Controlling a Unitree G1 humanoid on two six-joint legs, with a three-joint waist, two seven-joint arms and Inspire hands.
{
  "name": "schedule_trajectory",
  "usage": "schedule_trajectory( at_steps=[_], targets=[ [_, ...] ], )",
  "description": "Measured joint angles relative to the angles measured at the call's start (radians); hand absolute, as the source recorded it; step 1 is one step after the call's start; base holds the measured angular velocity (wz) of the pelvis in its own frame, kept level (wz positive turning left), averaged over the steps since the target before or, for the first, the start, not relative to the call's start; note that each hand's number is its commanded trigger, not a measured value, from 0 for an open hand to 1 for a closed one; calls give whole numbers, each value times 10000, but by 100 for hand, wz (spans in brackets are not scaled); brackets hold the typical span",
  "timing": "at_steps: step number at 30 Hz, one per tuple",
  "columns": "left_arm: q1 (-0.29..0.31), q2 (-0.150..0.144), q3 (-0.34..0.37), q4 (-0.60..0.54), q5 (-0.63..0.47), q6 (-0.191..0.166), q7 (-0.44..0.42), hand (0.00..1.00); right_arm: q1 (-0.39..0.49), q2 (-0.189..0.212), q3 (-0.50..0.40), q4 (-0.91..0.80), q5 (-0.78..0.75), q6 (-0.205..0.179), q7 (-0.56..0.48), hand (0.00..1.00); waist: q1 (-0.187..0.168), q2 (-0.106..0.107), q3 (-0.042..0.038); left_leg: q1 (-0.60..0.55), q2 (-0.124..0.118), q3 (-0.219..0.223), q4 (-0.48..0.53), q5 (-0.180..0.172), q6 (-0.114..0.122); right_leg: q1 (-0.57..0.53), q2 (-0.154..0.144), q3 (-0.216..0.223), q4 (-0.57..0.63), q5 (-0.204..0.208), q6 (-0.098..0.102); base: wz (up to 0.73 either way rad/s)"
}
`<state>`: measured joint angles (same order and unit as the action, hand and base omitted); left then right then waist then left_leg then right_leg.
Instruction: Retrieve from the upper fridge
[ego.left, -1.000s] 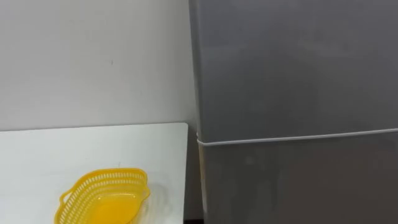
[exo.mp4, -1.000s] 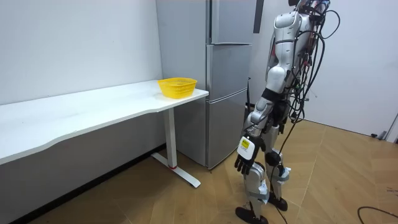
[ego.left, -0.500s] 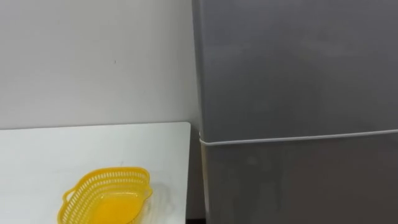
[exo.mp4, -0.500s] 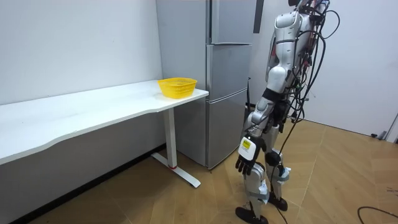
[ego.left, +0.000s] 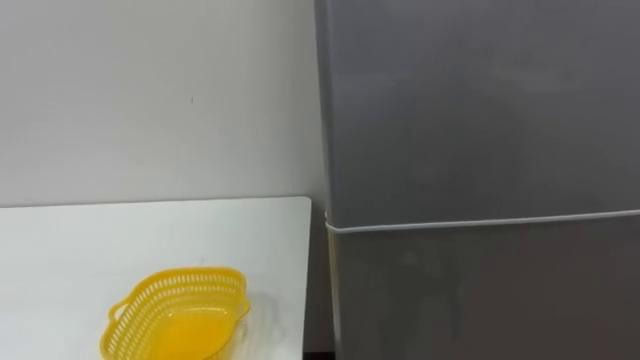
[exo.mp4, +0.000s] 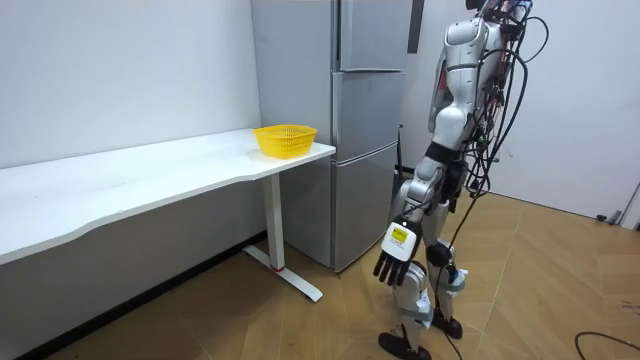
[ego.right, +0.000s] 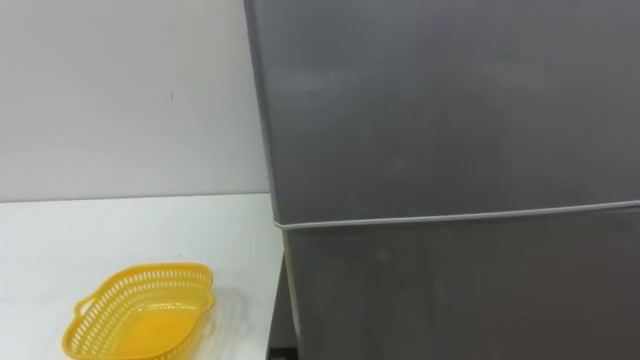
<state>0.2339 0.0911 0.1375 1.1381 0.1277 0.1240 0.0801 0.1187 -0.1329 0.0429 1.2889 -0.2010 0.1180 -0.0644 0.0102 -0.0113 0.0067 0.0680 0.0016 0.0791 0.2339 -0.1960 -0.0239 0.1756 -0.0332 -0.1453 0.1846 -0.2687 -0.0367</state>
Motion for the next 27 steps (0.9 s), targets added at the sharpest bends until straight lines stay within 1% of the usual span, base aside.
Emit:
schedule_trajectory(
  at_steps=[2,3,4,5,6,7,8,9,10,11,12,13,14,15,16,17,18,19,20,21,23,24,26,27],
  targets=[
    [116,6,361,-2,-1030,-75,350,0,3,-19,-94,21,19,2,-3,0,118,-2,3,7,2,13,9,0,0,-16,-6,41,2,0,0,-6],
    [119,4,462,-4,-1310,-125,458,0,3,-30,-98,23,47,1,-3,0,169,-2,4,7,2,15,10,0,0,-15,-1,41,-1,0,0,0],
    [101,-3,746,-76,-1893,-237,694,0,0,-43,-187,31,170,-15,-12,0,255,0,4,6,1,15,10,0,0,-13,3,34,1,1,-1,4],
    [98,-3,993,-285,-2510,-381,944,0,-12,-70,-256,29,310,-107,-49,0,316,-5,5,0,1,12,8,0,0,-11,2,4,3,1,0,6],
    [101,-7,1110,-447,-2742,-447,1090,0,-21,-87,-284,21,389,-178,-76,0,341,-7,5,-6,2,10,7,0,0,-11,0,-6,3,1,0,7],
    [86,-14,1429,-889,-2949,-532,1360,0,-16,-119,-317,-10,397,-332,-92,0,437,-7,6,-16,3,-6,4,0,0,-9,-9,-34,4,2,-1,6],
    [46,-18,1755,-1401,-2978,-728,1665,0,-31,-120,-523,-22,388,-479,-93,0,516,-13,7,-33,6,-24,14,0,0,-10,-8,-53,3,3,-3,7],
    [20,-16,1858,-1664,-3039,-855,1863,0,-56,-121,-639,-20,387,-564,-93,0,529,25,-12,-49,4,-43,28,0,0,-10,-10,-80,3,3,-3,11],
    [-44,-10,2027,-2292,-3152,-1053,2288,0,-136,-145,-677,-20,398,-680,-100,0,523,5,3,-88,-7,-110,46,0,0,-17,-14,-146,0,3,-3,15],
    [-195,27,2056,-2772,-3213,-1362,2670,0,-190,-184,-677,-30,466,-827,-97,0,532,2,6,-117,-20,-170,46,0,0,-19,-12,-213,-3,4,-1,13],
    [-269,31,2073,-2989,-3208,-1529,2836,0,-192,-202,-677,-71,538,-896,-98,0,553,-6,3,-119,-25,-173,42,1,1,-20,-6,-219,-3,4,0,8],
    [-371,29,2120,-3368,-3199,-1908,3134,0,-198,-213,-708,-140,639,-1089,-103,0,561,3,-5,-120,-34,-182,35,2,2,-20,5,-223,-12,3,2,0],
    [-370,17,2137,-3941,-3203,-2119,3482,0,-184,-196,-819,-188,649,-1284,-99,0,527,-11,-19,-133,-54,-241,34,3,3,-17,15,-248,-23,1,6,5],
    [-348,8,2145,-4302,-3207,-2176,3653,0,-164,-187,-888,-208,654,-1376,-98,0,506,-20,-46,-148,-63,-254,34,3,3,-19,13,-269,-23,-2,11,5],
    [-349,9,2138,-4986,-3203,-2318,4005,0,-152,-177,-999,-221,696,-1479,-88,0,517,-53,-86,-152,-70,-254,25,4,4,-28,13,-260,-26,-3,13,0],
    [-357,9,2143,-5560,-3192,-2610,4384,0,-177,-176,-1051,-234,814,-1540,-85,0,549,-70,-93,-152,-72,-250,13,4,4,-32,10,-241,-24,-3,14,-3],
    [-368,12,2149,-5801,-3188,-2762,4553,0,-180,-178,-1054,-239,887,-1586,-77,0,560,-94,-107,-149,-76,-251,5,4,4,-29,7,-234,-18,-2,15,-6],
    [-404,15,2149,-6192,-3183,-3035,4865,0,-181,-187,-1056,-237,1065,-1712,-46,0,593,-118,-118,-124,-83,-252,-3,4,4,-17,2,-207,-12,0,18,-7],
    [-408,8,2149,-6659,-3187,-3204,5200,0,-171,-189,-1068,-222,1202,-1870,15,0,616,-120,-118,-120,-86,-264,-4,3,4,-13,-1,-192,-28,7,28,-6],
    [-411,6,2149,-6882,-3195,-3287,5361,0,-169,-189,-1068,-220,1223,-1928,48,0,623,-144,-122,-120,-86,-267,-6,3,4,-13,-1,-191,-29,10,29,-4],
    [-452,8,2199,-7747,-3181,-3535,5883,0,-168,-184,-1069,-218,1238,-1967,290,0,653,-178,-135,-92,-85,-295,-31,3,4,-10,-3,-208,-11,14,31,0],
    [-452,10,2224,-7987,-3182,-3589,5994,0,-168,-184,-1070,-220,1234,-1979,352,0,655,-178,-135,-84,-85,-305,-45,3,4,-9,-3,-214,-8,14,31,0],
    [-455,42,2262,-8942,-3113,-3896,6408,0,-145,-203,-1069,-219,1238,-2058,561,0,693,-163,-128,-52,-86,-325,-121,3,4,-12,-7,-222,-11,14,31,0],
    [-455,45,2266,-9178,-3106,-3951,6489,0,-139,-209,-1070,-211,1234,-2060,601,0,698,-161,-128,-49,-90,-336,-124,3,4,-9,-7,-223,-10,14,31,0]
  ],
)
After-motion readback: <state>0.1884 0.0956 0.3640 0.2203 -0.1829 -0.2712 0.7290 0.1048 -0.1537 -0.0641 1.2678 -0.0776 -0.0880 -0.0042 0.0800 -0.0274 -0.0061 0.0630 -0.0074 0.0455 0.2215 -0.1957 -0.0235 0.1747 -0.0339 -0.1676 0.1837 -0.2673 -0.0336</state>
